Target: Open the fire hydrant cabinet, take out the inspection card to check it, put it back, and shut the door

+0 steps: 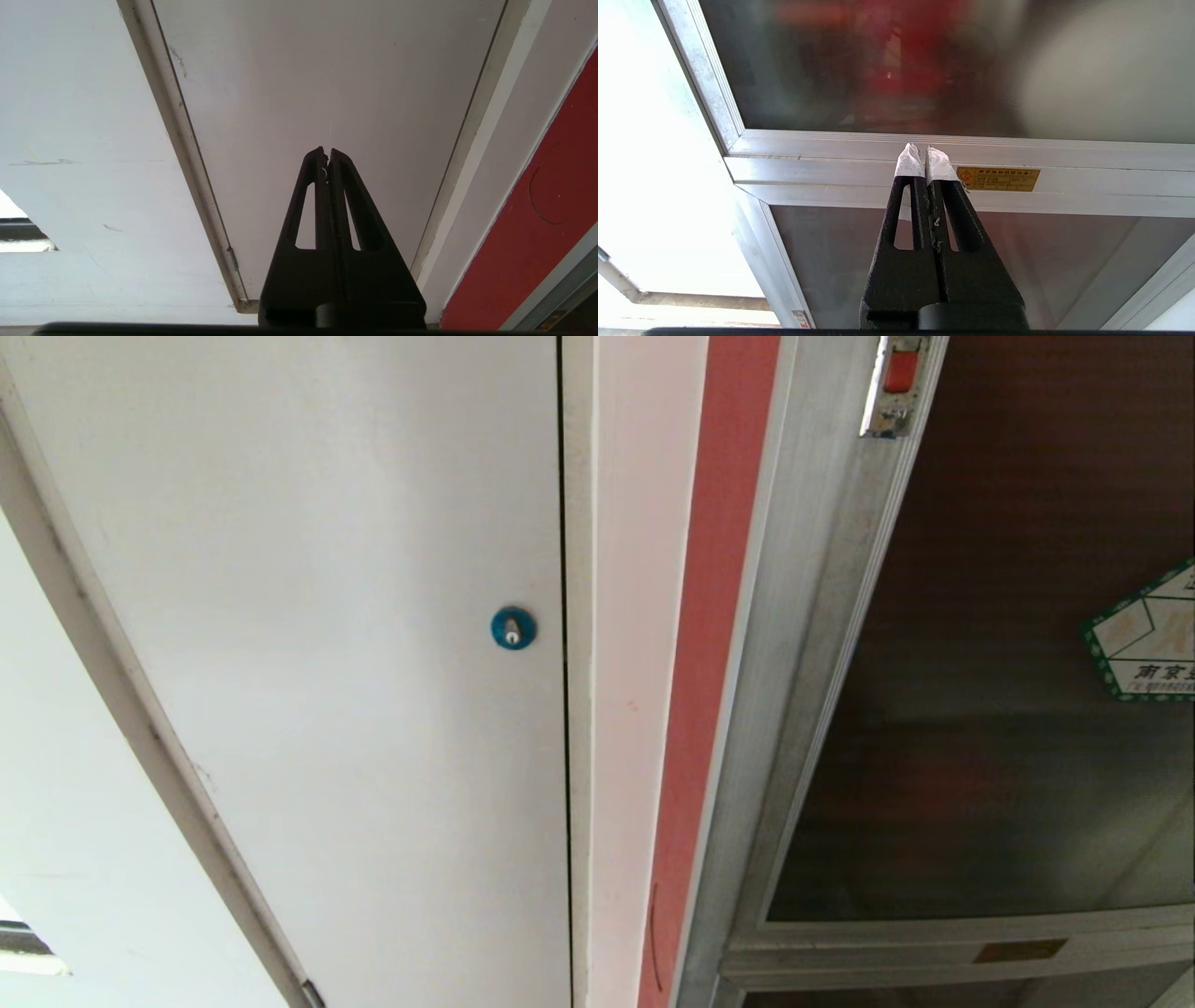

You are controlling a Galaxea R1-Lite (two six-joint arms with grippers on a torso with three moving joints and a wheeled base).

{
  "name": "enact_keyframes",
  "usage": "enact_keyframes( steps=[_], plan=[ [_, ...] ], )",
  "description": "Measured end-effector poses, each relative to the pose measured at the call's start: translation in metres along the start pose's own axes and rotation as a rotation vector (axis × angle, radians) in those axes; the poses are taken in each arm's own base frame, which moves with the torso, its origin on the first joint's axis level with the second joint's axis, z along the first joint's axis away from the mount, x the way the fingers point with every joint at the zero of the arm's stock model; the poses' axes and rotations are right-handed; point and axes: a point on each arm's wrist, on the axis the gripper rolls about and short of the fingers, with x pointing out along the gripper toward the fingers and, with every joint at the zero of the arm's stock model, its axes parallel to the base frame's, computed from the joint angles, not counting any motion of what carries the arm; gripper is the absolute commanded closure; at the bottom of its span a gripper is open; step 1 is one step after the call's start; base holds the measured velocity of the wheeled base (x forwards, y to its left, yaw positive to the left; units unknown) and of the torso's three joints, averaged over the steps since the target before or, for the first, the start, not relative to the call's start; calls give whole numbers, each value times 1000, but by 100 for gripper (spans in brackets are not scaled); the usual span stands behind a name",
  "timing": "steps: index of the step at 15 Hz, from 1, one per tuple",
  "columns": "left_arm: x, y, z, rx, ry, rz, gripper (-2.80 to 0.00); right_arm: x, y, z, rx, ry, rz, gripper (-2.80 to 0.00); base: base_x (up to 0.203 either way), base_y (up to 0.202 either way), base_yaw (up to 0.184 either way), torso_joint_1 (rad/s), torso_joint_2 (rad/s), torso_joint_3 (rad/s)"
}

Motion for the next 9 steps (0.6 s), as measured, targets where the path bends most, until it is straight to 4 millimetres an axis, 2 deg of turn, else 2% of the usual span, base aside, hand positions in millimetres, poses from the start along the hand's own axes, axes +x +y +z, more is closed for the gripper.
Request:
enact_keyframes(
  steps=[9],
  plan=[
    [0,0,0,0,0,0,0,0,0,0,1,0,-1,0,0,0,0,0,0,0]
  ],
)
